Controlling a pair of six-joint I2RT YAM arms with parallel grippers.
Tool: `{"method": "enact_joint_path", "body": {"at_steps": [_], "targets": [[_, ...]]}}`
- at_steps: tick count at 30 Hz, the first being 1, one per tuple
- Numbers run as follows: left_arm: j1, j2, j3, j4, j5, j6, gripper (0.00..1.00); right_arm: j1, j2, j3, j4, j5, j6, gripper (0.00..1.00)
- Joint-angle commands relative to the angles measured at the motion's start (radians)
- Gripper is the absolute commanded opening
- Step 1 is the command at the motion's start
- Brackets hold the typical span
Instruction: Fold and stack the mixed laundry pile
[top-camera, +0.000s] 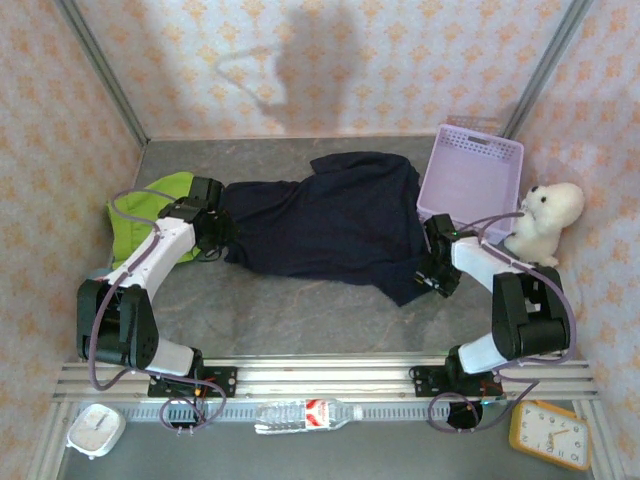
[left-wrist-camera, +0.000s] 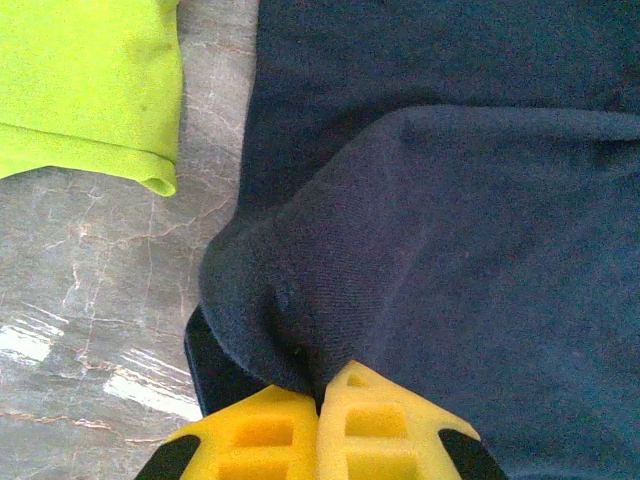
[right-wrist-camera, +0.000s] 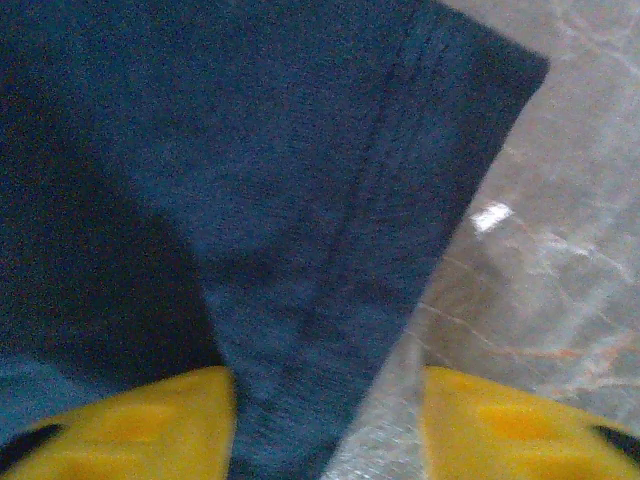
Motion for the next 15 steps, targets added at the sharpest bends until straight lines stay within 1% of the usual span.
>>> {"method": "enact_joint_path", "body": {"at_steps": [1,2,3,6,8,10,13,15], "targets": [[0.01,0.018,0.006,0.012,0.013,-0.003,0.0,0.002,0.037,0.012,0.073,-0.001,0.037,0.14],[0.01,0.02,0.013,0.013,0.02,-0.003,0.0,0.003,0.029,0.023,0.055,0.0,0.034,0.04],[0.009,0.019,0.018,0.013,0.025,-0.003,0.0,0.003,0.017,0.035,0.037,-0.009,0.029,0.0],[0.011,0.001,0.049,-0.003,0.036,0.004,0.0,0.003,-0.088,0.097,-0.052,-0.071,0.025,0.0],[0.017,-0.025,0.089,-0.024,0.046,0.019,0.0,0.003,-0.191,0.19,-0.148,-0.099,0.023,0.0],[0.025,-0.043,0.137,-0.037,0.046,0.037,0.0,0.003,-0.266,0.298,-0.237,-0.091,0.021,0.0],[0.04,-0.024,0.227,-0.049,0.033,0.064,0.0,0.0,-0.289,0.44,-0.294,-0.079,0.01,0.0],[0.048,0.02,0.283,-0.051,0.009,0.075,0.0,-0.002,-0.275,0.507,-0.289,-0.076,0.0,0.0]]}}
